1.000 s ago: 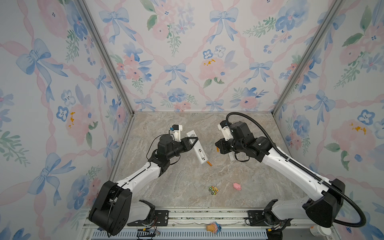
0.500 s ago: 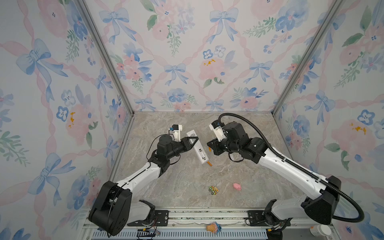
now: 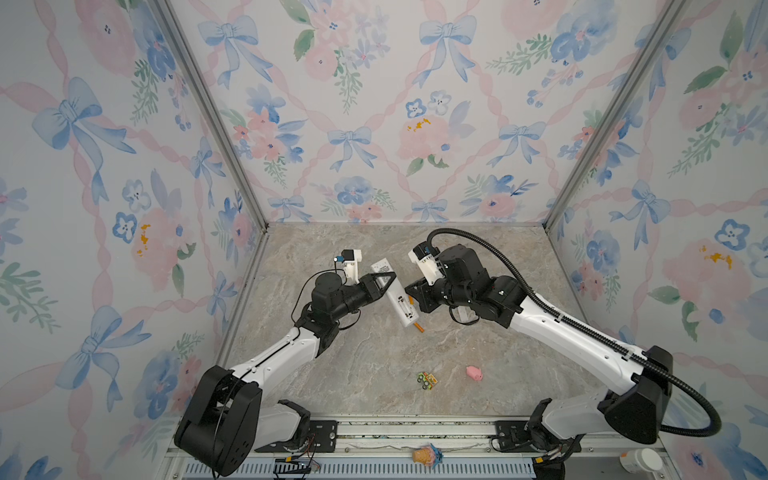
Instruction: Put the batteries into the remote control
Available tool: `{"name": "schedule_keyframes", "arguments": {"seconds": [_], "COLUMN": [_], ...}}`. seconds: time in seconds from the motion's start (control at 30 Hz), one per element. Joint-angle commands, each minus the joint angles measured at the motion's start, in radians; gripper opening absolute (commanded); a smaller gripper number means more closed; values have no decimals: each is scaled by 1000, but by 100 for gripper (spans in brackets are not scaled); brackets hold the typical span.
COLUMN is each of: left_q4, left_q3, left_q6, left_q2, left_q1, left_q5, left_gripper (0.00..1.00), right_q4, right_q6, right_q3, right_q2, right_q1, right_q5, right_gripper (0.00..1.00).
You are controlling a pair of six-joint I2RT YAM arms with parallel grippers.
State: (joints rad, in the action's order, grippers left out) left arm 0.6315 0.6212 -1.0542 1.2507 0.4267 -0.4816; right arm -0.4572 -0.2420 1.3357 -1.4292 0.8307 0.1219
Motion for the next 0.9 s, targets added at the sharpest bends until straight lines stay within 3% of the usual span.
{"name": "schedule_keyframes", "arguments": {"seconds": [0.0,0.87], "left_q4": [60,133], "left_q3": [-21,-66], "left_q6": [-25,-80], "left_q2": [-29,-66], "left_q1": [-5,-6], "left_q5": [9,35], "left_gripper": [0,0], "right_q4": [17,-18], "right_q6": [16,56], "right_q3": [43,68], "right_q2": [-14,-42], "right_q1": [15,67], "right_q5": [11,-16], "right_gripper": [0,0]}}
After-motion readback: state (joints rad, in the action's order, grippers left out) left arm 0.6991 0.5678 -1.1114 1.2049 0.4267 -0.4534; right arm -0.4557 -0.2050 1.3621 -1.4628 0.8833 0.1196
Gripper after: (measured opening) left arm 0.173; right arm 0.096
